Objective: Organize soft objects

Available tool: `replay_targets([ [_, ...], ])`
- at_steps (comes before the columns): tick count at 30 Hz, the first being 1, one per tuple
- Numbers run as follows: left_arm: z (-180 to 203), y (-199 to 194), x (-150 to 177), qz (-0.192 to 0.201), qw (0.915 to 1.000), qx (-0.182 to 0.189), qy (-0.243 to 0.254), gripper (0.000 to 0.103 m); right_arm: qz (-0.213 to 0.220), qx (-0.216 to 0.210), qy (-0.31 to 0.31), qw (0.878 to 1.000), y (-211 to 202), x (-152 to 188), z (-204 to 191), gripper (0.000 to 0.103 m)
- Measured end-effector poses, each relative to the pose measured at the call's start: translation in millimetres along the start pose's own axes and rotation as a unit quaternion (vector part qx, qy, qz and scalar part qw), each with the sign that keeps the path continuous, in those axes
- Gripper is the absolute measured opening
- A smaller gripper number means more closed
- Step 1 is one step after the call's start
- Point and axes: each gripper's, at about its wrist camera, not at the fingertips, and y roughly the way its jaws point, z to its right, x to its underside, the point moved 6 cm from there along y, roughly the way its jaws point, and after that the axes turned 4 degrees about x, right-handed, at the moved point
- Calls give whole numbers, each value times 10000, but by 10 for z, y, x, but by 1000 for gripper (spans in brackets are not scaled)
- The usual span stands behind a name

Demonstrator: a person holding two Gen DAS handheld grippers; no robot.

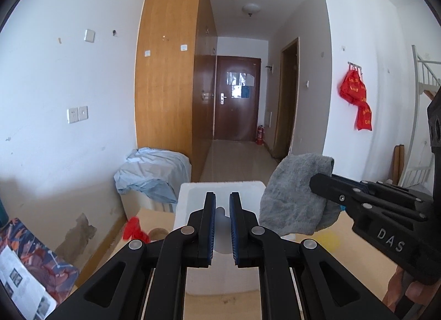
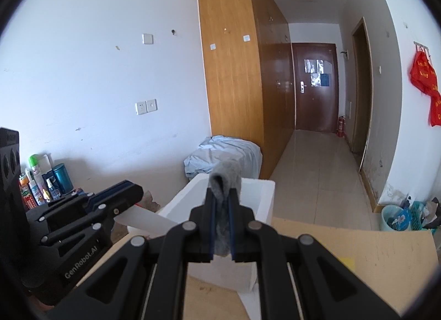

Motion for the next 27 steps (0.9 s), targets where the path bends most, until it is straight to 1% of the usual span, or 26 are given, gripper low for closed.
replay_targets([
  [4,-50,173,-88,30,10000,-47,-38,11,-6,23,29,10000,161,-59,66,11],
  [11,-82,474,-147,-83,10000,-16,-53,11,-122,19,102,9999,431,-50,140,11],
  [17,-94,698,-87,-202,9998,-59,45,11,-203,34,127,9997,586,-16,170,11],
  [27,-162,1011,2,-474,9987,-170,-3,11,-342,46,113,9993,747,18,187,11],
])
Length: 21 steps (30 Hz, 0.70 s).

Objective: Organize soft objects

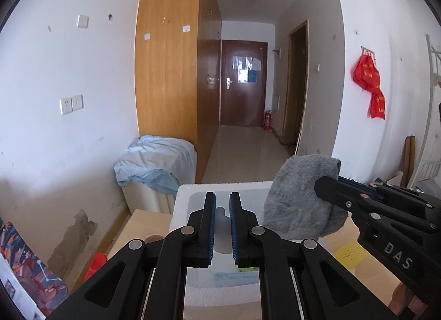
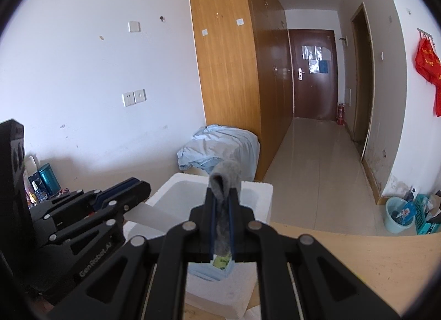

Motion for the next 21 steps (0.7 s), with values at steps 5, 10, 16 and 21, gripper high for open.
replay_targets([
  [5,-11,72,30,-61,10000,-3,15,11,-16,10,-18,10000,19,-16,5,11],
  [10,-26,133,61,-128,9999,-17,10,11,-28,34,-6,10000,33,-27,29,11],
  [16,-59,213,104,-168,9998,-75,35,19,-27,43,-6,10000,35,-28,32,11],
  [21,-28,207,106,-71,9997,-162,196,38,-19,58,1,10000,44,-42,31,11],
])
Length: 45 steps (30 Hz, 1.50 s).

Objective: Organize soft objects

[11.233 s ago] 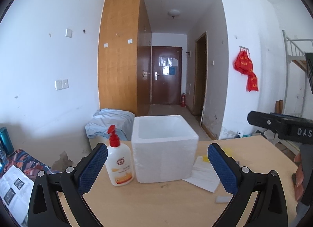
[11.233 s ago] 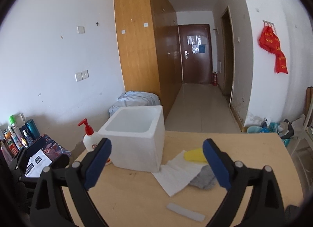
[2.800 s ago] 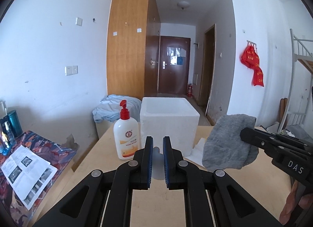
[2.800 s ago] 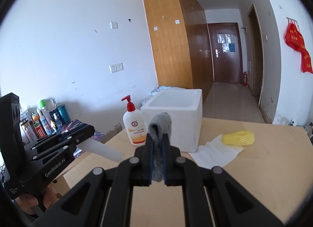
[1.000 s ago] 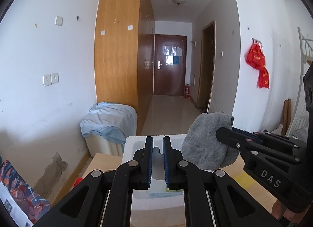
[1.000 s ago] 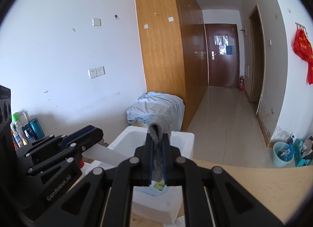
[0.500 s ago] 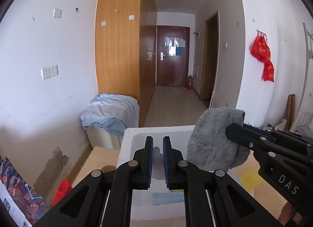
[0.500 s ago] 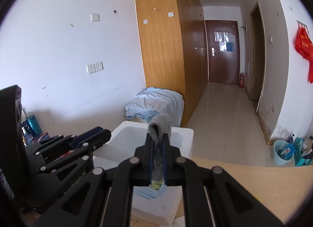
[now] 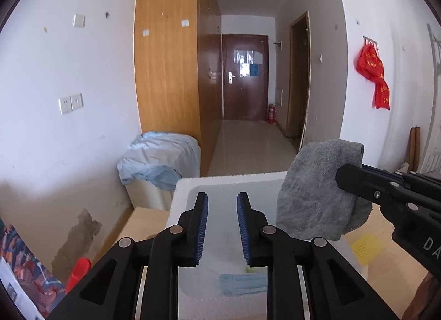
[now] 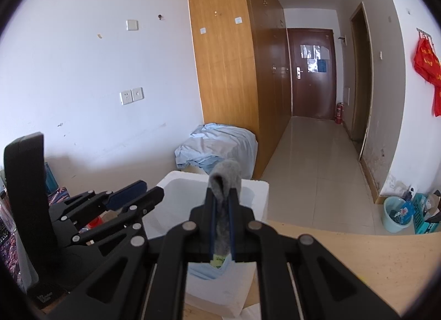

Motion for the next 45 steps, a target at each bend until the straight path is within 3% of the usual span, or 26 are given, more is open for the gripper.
replay_targets([
  [2,-13,-27,2,78,9999,-81,-33,73,6,0,11,10000,2,-8,3,11],
  [3,-14,-45,-4,137,9998,-109,-33,76,7,3,11,10000,2,-8,5,11],
  [12,-57,-156,2,236,9993,-294,8,80,-25,-33,30,10000,22,13,-1,11],
  [16,-79,-299,5,318,9987,-400,34,90,-67,-69,7,10000,61,13,-21,11],
  [26,-186,-627,144,391,9981,-473,-3,92,-175,-239,-22,9996,202,22,-133,11],
  [41,-280,-540,212,266,9979,-565,-196,92,-448,-403,-34,9982,448,137,-155,11],
  [44,-285,-536,222,260,9979,-567,-195,92,-466,-352,-76,9983,447,140,-165,25],
  [45,-290,-535,213,270,9979,-561,-196,92,-433,-325,-76,9985,435,138,-164,38],
])
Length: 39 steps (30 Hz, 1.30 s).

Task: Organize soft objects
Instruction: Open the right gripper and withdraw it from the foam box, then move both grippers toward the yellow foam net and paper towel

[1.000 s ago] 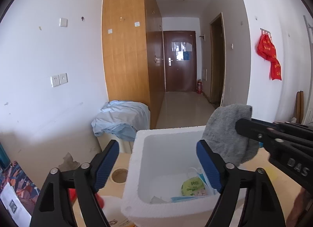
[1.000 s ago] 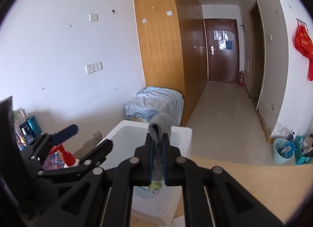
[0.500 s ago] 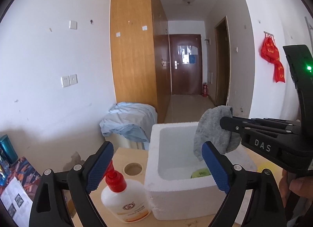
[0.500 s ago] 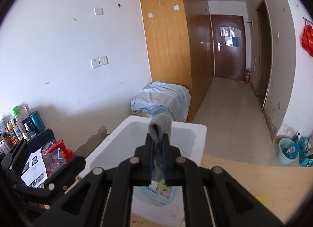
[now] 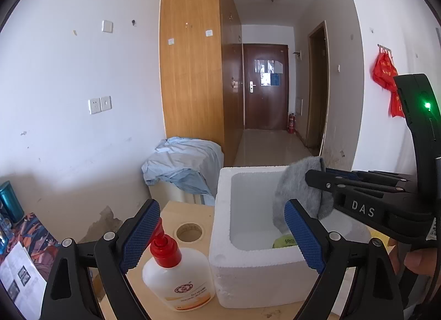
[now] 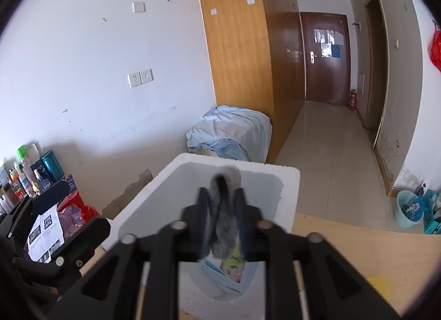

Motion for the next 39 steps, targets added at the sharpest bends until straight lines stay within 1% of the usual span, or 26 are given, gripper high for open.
replay_targets([
  [1,-3,1,-7,0,10000,6,0,92,29,32,-6,10000,-14,-1,0,54],
  [3,-6,6,-13,-12,10000,15,-7,92,114,112,-37,9999,-54,0,3,72],
  [4,-7,9,-13,-20,10000,14,-9,92,151,152,-56,9998,-68,-6,7,74],
  [9,-14,4,-9,-27,10000,21,-20,92,177,202,-115,9996,-100,-19,-19,79],
  [14,2,-34,-14,4,10000,53,-21,92,171,319,-85,9993,-149,-30,18,80],
  [18,32,-133,-40,63,9999,86,-17,92,195,385,18,9991,-281,-29,68,80],
  [23,71,-384,-53,134,9998,158,-36,92,382,521,54,9979,-683,-25,84,82],
  [25,100,-543,-61,207,9996,172,-6,92,472,627,80,9969,-868,10,89,88],
  [26,119,-621,-60,228,9996,188,15,92,510,733,67,9960,-976,40,90,88],
  [29,176,-853,-39,267,9993,246,30,92,622,814,91,9947,-1290,139,83,89],
  [31,208,-1014,-21,337,9991,259,54,97,653,877,110,9939,-1478,218,66,90],
  [32,223,-1075,-15,351,9990,257,83,98,695,905,136,9934,-1614,280,53,92],
  [34,246,-1268,17,449,9987,247,78,98,783,959,155,9922,-1812,362,13,101],
  [35,255,-1334,29,473,9985,248,84,100,836,1004,142,9913,-1895,403,-5,102],
  [39,272,-1624,143,537,9983,226,98,102,985,1202,115,9878,-2229,620,-76,103],
])
